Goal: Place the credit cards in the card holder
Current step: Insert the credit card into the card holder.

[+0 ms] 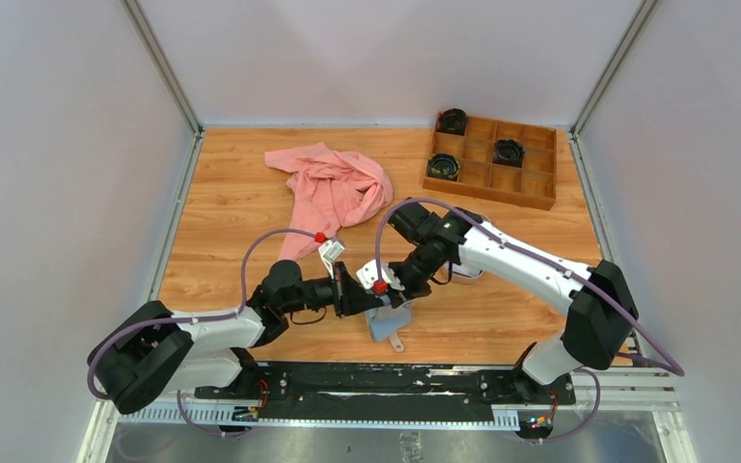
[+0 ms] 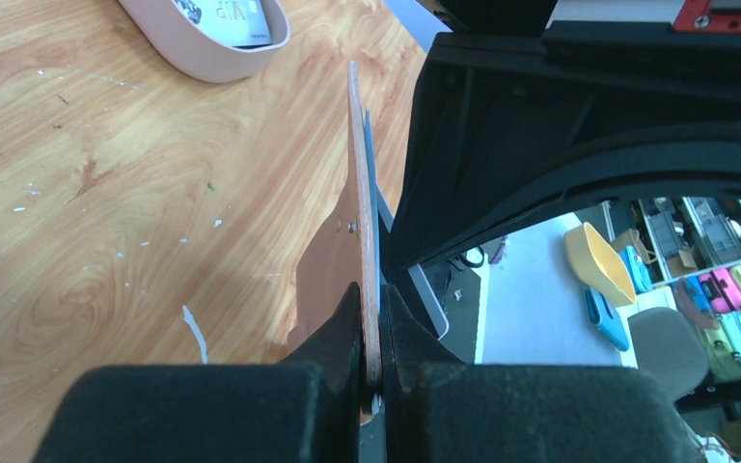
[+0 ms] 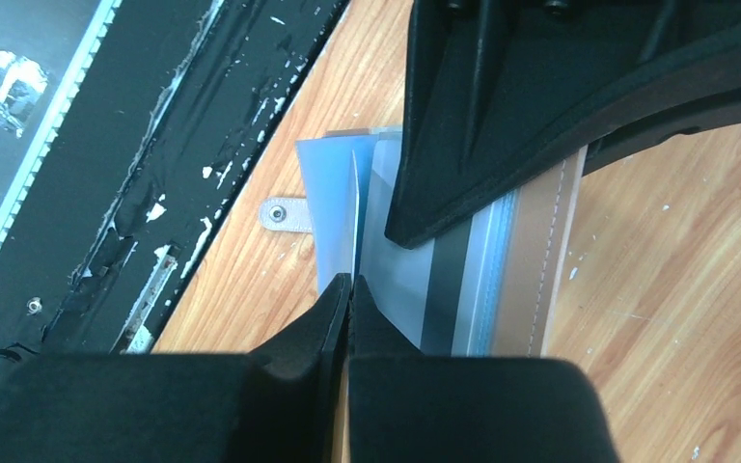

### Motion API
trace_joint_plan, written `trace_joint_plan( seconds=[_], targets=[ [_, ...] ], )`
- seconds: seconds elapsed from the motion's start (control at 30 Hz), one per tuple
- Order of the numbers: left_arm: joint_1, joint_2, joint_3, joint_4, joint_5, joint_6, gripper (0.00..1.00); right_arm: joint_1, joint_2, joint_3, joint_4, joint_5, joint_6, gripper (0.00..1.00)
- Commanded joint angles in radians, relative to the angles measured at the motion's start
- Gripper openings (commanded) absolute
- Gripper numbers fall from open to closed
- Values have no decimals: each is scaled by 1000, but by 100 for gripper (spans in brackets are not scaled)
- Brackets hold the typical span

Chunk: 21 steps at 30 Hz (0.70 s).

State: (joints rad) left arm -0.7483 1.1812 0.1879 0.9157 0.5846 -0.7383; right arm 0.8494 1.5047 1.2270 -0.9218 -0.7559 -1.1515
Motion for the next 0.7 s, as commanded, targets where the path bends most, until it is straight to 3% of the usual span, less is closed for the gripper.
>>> trace_joint_plan(
  seconds=[0.0, 0.67],
  targets=[
    [4, 6, 35, 10, 35, -21, 0, 22, 6, 5, 23, 125, 56, 0],
    [4, 28, 40, 3, 15, -34, 0, 100, 53, 7, 66, 192, 165, 2]
  ],
)
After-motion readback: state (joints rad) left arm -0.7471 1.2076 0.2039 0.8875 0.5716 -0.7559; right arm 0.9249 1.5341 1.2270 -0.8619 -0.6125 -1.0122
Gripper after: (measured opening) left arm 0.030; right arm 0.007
